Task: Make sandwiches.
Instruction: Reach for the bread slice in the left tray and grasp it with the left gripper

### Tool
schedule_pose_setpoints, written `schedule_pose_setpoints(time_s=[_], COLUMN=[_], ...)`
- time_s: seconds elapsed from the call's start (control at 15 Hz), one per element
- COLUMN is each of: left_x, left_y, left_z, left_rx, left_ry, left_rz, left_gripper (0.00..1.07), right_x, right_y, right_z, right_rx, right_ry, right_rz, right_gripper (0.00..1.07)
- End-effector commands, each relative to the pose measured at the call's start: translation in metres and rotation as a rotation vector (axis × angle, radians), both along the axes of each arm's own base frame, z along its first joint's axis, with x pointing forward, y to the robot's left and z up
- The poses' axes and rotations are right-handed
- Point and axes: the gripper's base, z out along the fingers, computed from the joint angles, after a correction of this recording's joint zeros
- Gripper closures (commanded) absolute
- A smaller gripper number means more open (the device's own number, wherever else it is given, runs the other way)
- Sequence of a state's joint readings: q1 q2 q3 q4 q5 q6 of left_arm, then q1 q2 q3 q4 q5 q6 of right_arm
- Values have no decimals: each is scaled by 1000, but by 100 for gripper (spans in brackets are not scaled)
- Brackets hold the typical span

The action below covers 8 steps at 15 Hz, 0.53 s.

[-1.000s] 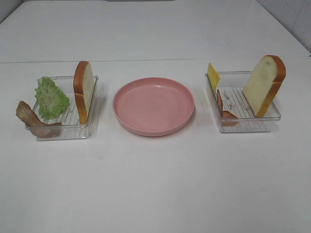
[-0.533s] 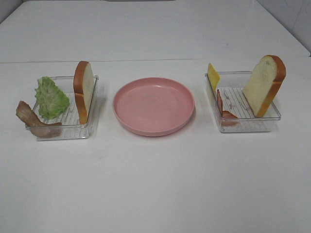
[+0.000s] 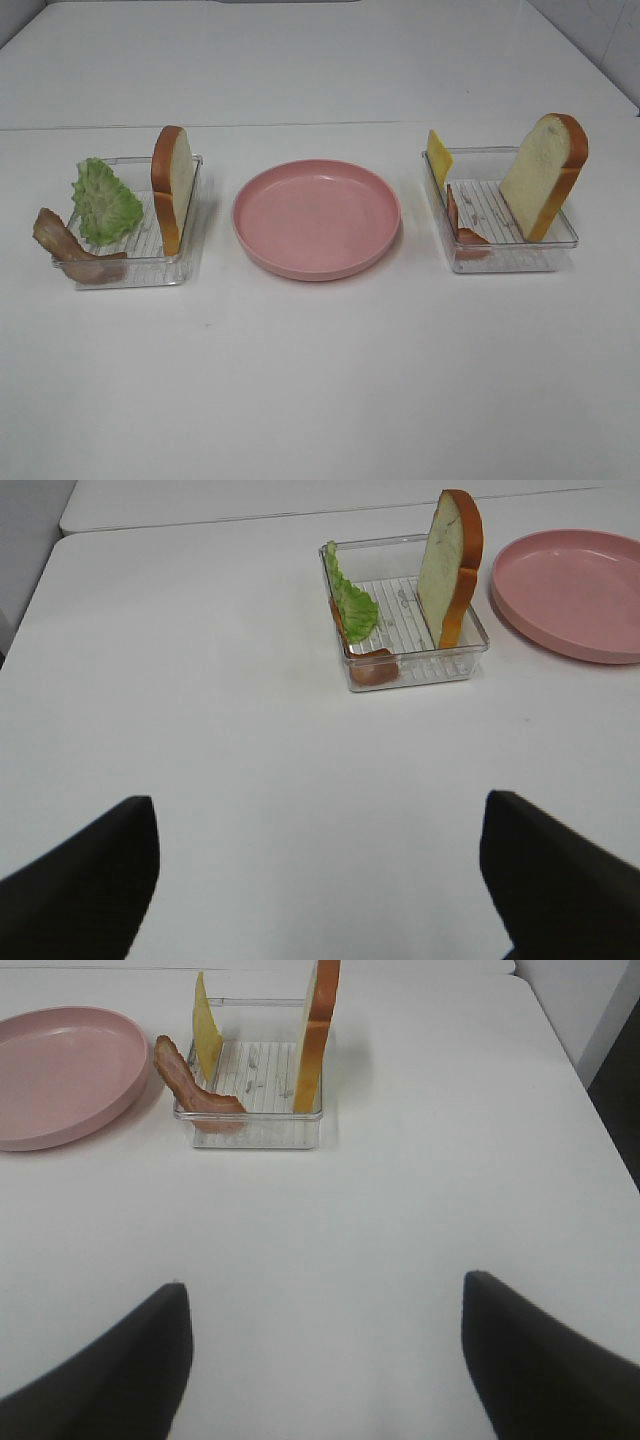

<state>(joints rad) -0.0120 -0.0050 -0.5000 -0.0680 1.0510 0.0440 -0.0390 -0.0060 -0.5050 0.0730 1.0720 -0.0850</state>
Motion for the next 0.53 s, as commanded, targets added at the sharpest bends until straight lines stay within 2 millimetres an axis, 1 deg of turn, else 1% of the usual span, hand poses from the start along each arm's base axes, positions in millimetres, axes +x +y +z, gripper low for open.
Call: schedule_pose_setpoints(time_s=[0.07, 0.53], left_x=[-3, -3], left_y=[0, -1], left_z=[0, 0], left_rx=[-5, -9], left_ry=[-23, -23], left_rz=[-5, -8], left_gripper=[23, 23], right_x=[-1, -1], right_y=[0, 0], right_z=[1, 1], right_rx=[-1, -1], right_ry=[-23, -23], right_rz=[-8, -8], right_gripper=[36, 36])
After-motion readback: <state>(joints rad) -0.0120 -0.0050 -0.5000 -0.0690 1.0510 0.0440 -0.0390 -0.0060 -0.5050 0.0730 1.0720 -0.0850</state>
